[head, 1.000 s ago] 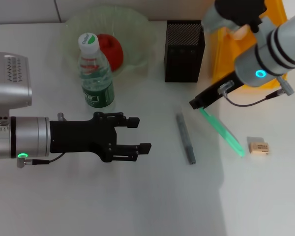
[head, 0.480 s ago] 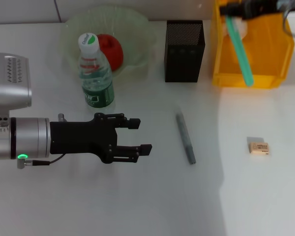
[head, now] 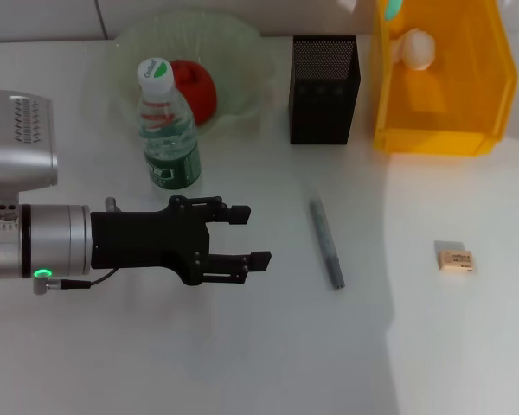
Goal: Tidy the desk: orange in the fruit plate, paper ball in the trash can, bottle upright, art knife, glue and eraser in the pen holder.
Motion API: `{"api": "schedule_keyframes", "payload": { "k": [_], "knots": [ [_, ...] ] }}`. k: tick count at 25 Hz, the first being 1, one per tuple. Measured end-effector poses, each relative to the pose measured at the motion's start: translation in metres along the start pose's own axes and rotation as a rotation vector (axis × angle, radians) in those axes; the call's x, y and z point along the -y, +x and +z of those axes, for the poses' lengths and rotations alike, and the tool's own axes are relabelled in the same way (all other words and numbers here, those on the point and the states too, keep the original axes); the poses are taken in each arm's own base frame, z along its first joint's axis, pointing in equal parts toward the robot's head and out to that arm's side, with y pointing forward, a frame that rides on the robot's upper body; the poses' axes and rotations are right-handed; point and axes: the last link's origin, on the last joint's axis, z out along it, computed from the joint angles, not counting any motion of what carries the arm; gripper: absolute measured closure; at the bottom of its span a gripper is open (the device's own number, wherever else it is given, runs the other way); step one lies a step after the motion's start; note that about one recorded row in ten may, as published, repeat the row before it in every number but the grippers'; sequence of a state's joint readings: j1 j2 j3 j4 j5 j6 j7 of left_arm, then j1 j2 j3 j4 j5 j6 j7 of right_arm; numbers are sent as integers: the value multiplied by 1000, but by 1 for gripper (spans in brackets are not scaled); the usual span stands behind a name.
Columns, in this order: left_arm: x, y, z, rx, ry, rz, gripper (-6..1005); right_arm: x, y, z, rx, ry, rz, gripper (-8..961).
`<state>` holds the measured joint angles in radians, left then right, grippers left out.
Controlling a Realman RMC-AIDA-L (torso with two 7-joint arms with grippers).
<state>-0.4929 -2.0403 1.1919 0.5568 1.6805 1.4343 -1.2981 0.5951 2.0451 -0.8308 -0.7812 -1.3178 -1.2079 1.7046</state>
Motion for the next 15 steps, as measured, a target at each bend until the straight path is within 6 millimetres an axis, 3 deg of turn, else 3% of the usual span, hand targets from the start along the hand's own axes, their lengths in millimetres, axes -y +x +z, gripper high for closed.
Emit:
{"api": "schedule_keyframes", "payload": {
  "k": [1,4,15],
  "knots": [
    [0,2,1,-1,-2,1,227,3,17,7,16,5,-25,767],
    [-1,6,2,-17,-15,6,227,2,37,17,42,27,-112,765],
    [-6,12,4,-60,-40,-2,227,6,65,40,43,119,-243,759]
  ]
}}
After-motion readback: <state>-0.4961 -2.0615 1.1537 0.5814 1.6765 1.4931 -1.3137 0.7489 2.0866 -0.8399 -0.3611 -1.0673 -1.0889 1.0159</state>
